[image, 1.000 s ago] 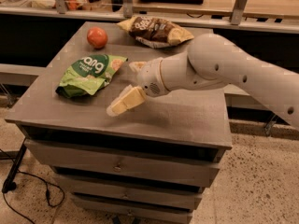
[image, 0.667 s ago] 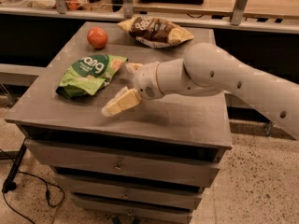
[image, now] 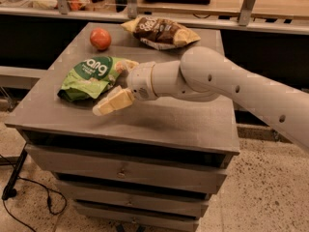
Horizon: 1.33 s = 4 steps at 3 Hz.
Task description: Pick green rice chip bag
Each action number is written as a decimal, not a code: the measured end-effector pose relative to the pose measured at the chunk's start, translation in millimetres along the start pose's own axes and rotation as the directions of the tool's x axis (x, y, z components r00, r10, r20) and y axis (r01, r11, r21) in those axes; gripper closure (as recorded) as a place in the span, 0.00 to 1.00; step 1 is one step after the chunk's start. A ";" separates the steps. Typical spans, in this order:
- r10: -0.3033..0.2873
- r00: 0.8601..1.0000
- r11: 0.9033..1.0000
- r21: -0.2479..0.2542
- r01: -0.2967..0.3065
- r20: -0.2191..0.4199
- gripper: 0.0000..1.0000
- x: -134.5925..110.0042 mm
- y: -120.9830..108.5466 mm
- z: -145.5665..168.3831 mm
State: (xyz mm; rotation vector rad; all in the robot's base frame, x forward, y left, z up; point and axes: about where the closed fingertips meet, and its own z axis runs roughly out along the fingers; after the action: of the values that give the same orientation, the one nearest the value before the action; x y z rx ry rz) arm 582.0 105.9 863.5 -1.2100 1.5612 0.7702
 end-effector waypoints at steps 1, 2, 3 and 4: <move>-0.014 1.000 1.000 0.004 0.014 0.006 0.00 -10.2 -3.5 11.6; -0.052 0.999 0.999 -0.012 0.053 0.008 0.00 -16.0 1.2 25.2; -0.080 0.997 0.996 -0.031 0.080 0.012 0.00 -18.1 3.9 39.6; -0.090 0.996 0.995 -0.050 0.091 0.017 0.00 -17.9 5.9 52.9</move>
Offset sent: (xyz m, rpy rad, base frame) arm 0.0094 0.0430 0.0069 -0.0213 -0.0842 0.0579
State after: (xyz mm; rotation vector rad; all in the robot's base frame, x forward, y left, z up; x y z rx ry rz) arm 593.4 160.9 862.9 -1.3004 1.4726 0.7615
